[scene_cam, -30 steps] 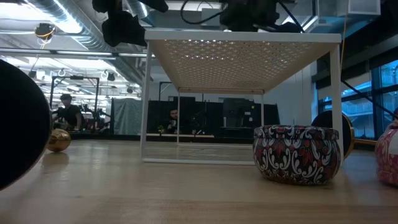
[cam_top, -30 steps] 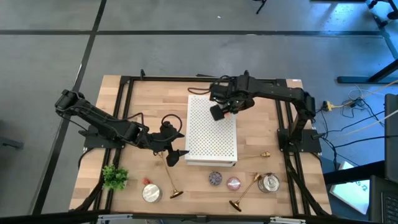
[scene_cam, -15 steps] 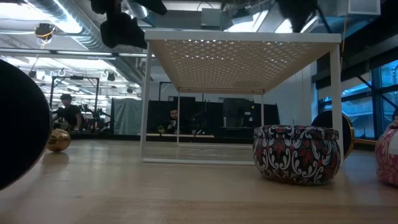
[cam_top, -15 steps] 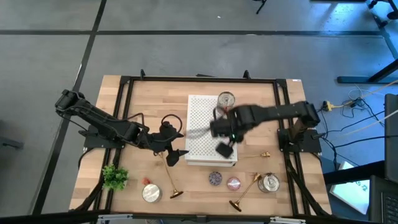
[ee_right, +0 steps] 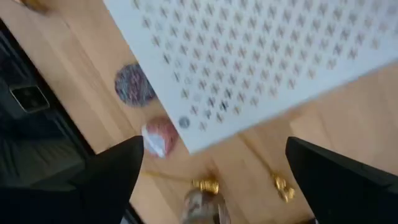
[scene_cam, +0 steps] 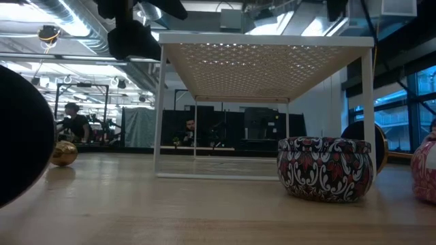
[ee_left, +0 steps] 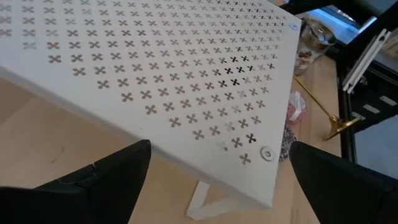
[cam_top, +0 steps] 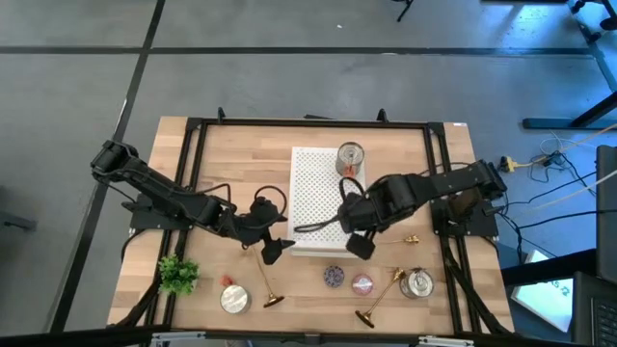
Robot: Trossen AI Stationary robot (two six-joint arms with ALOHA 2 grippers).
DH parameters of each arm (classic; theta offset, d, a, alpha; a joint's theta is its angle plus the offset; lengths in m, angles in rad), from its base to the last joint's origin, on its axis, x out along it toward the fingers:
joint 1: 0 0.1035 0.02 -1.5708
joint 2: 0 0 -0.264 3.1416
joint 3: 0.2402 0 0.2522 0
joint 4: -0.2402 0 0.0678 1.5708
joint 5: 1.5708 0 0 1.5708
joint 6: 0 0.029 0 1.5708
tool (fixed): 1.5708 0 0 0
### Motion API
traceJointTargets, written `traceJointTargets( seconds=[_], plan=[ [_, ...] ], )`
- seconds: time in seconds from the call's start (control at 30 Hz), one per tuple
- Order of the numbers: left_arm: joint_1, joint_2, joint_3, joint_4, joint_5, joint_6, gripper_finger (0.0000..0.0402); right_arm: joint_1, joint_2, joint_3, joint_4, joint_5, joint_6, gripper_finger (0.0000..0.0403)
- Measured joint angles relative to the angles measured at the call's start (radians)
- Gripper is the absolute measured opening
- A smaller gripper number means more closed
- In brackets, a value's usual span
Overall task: Pick & Place candle stick holders
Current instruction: Put the top silver scented candle on the shelf
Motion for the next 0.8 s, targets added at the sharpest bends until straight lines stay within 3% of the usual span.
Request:
traceJointTargets(
  seconds=[0.17, 0.27, 0.57, 0.8],
  plan=[
    [-0.034, 0.0, 0.0, 0.0, 0.0, -0.004, 0.0381, -0.005, -0.001, 0.0, 0.074, 0.015, -0.338, 0.0394],
    [-0.052, 0.0, 0.0, 0.001, -0.001, 0.007, 0.0381, 0.007, -0.001, -0.001, 0.168, 0.013, -0.442, 0.0394],
    [-0.125, 0.0, 0.0, 0.14, -0.006, 0.163, 0.0381, 0.054, -0.001, -0.001, 0.476, -0.17, -0.539, 0.0394],
    [-0.182, 0.0, 0.0, 0.262, -0.006, 0.26, 0.0376, 0.099, -0.001, -0.001, 0.573, -0.166, -0.545, 0.0394]
  ],
)
